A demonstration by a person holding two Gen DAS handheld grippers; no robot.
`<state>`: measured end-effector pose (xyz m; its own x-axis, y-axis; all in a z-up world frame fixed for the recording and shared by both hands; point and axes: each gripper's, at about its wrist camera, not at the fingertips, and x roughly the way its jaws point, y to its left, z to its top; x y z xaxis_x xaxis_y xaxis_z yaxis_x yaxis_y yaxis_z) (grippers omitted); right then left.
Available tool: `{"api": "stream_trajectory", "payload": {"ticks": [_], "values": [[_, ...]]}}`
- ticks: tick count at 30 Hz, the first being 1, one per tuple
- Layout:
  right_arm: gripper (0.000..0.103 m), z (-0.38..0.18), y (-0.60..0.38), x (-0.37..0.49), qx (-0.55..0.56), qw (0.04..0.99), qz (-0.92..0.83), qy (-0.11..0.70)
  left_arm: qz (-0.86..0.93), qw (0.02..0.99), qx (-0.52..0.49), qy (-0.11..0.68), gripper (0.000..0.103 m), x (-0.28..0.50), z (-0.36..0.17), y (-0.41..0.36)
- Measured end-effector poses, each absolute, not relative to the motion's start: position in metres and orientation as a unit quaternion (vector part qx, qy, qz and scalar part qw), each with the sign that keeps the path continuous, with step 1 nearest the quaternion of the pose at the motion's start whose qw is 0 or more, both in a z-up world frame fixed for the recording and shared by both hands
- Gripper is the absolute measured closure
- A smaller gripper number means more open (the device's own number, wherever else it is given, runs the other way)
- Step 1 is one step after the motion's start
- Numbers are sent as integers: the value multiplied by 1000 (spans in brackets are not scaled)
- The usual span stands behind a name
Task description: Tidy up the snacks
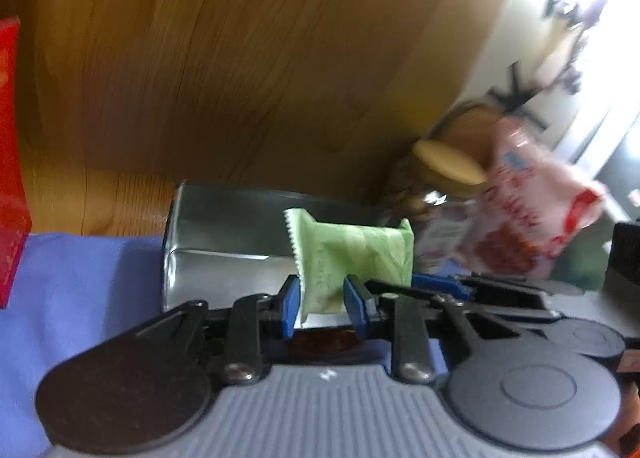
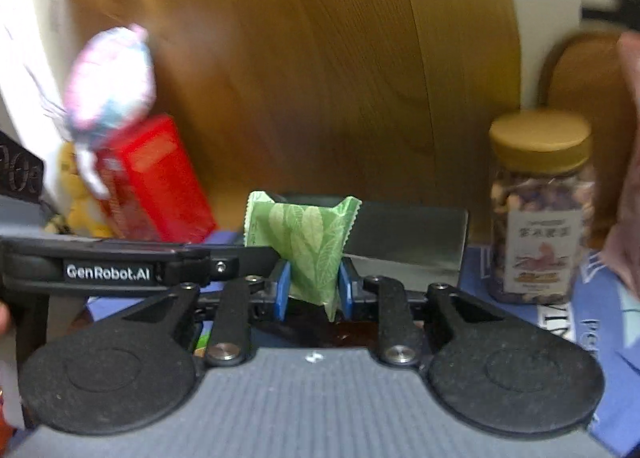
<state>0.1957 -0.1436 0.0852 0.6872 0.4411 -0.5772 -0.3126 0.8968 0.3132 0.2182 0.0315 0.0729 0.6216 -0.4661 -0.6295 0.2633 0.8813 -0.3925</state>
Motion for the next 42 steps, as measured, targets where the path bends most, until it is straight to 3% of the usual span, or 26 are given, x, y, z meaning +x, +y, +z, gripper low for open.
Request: {"api": "stream_trajectory", "payload": {"ticks": [4, 7, 8, 12, 15, 20, 26, 32, 35, 39, 42], "values": [[70, 60, -144, 223, 93, 902, 195, 373, -209, 888, -119, 392, 73, 217, 66, 31], [63, 69, -165, 211, 109, 922, 184, 324, -182, 924, -106, 319, 55, 197, 85, 59], [55, 74, -175, 205, 117, 928, 173, 307, -157, 934, -108, 303, 48, 194, 87, 69], [39, 71, -210, 199, 131, 942, 111, 289, -104, 911, -138, 374, 47, 221, 58, 88], [39, 47, -219, 209, 167, 919, 98, 342, -119, 887, -162, 416, 52, 224, 28, 83], [41, 9, -214, 222, 242, 868, 112, 419, -108, 886, -141, 429, 55, 201, 32, 64], [39, 19, -188, 191, 142, 896, 116, 406, -114, 898, -100, 412, 50, 173, 42, 58], [39, 52, -202, 157, 174, 919, 111, 335, -126, 914, -157, 351, 47, 115, 68, 112], [41, 56, -200, 116, 216, 897, 194, 335, -161, 907, -166, 351, 47, 78, 63, 119], [55, 44, -167, 88, 196, 876, 249, 364, -195, 898, -129, 372, 40, 59, 40, 91], [67, 21, -147, 99, 205, 858, 245, 403, -206, 878, -114, 416, 47, 53, 18, 74]]}}
